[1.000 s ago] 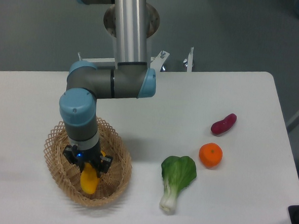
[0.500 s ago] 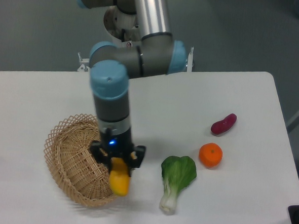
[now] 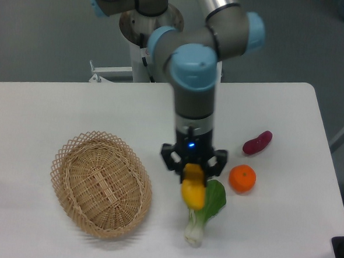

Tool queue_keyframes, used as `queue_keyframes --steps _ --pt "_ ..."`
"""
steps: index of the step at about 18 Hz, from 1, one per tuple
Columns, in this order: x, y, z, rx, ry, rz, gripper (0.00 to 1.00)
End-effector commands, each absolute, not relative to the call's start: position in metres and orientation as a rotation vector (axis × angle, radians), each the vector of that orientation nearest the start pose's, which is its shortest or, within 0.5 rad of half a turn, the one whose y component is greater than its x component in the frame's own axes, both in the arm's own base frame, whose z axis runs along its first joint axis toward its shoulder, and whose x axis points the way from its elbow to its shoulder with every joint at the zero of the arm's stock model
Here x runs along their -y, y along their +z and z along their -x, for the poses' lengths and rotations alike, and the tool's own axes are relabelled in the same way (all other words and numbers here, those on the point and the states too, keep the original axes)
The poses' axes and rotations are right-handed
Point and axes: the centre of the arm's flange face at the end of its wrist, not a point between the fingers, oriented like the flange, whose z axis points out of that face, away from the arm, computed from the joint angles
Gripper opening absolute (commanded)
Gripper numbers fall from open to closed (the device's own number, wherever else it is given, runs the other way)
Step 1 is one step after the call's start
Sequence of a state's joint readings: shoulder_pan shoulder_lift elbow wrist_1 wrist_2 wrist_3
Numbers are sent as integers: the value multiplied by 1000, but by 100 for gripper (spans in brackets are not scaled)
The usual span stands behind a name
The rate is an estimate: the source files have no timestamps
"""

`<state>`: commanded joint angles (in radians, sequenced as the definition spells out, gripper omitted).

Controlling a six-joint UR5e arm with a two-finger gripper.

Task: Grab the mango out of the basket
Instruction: 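Lift the mango out of the basket and carry it toward the orange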

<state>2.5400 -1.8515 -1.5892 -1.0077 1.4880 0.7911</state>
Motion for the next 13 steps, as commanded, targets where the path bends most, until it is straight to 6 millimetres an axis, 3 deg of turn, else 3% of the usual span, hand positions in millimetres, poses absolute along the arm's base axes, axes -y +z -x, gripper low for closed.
queue_keyframes --steps 5,13 --pt "-425 384 465 153 249 2920 36" --pt "-402 385 485 81 277 2933 36"
